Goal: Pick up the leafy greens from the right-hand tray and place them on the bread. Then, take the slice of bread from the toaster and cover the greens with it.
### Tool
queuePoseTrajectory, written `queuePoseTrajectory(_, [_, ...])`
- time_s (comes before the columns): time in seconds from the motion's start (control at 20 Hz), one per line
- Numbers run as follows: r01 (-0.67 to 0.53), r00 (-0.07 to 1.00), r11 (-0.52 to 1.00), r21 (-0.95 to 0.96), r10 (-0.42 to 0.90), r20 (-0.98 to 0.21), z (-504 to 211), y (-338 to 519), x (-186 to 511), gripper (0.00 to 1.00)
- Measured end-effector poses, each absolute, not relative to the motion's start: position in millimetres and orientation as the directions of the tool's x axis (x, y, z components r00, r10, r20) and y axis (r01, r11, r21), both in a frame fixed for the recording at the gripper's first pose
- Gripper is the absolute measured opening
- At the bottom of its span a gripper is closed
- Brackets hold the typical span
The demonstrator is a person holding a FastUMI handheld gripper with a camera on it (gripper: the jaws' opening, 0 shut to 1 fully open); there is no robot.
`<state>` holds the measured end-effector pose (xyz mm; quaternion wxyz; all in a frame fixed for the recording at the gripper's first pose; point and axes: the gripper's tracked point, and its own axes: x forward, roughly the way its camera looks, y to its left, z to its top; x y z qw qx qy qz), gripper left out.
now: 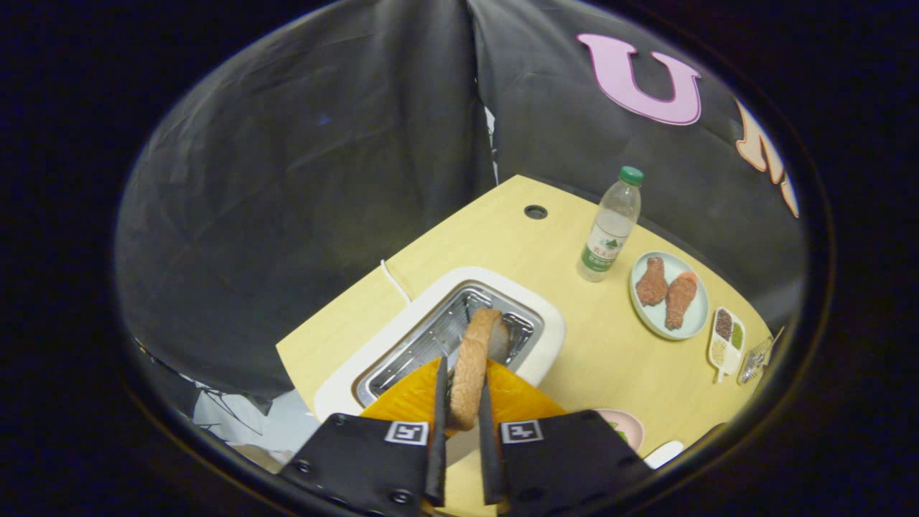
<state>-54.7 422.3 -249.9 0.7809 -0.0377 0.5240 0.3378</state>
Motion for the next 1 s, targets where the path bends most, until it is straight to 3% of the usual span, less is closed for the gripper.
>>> queuePoseTrajectory(0.2, [-0.545,0.253,0.765,0.344,0.541,-0.802,-231.2,418.4,-48.4,0.09])
queuePoseTrajectory(0.6, [-0.455,0.35,0.762,0.461,0.629,-0.694,-181.4,381.6,-30.4,0.09])
queuePoseTrajectory(1.0, [-0.372,0.412,0.789,0.488,0.612,-0.675,-185.8,329.8,-27.4,0.09])
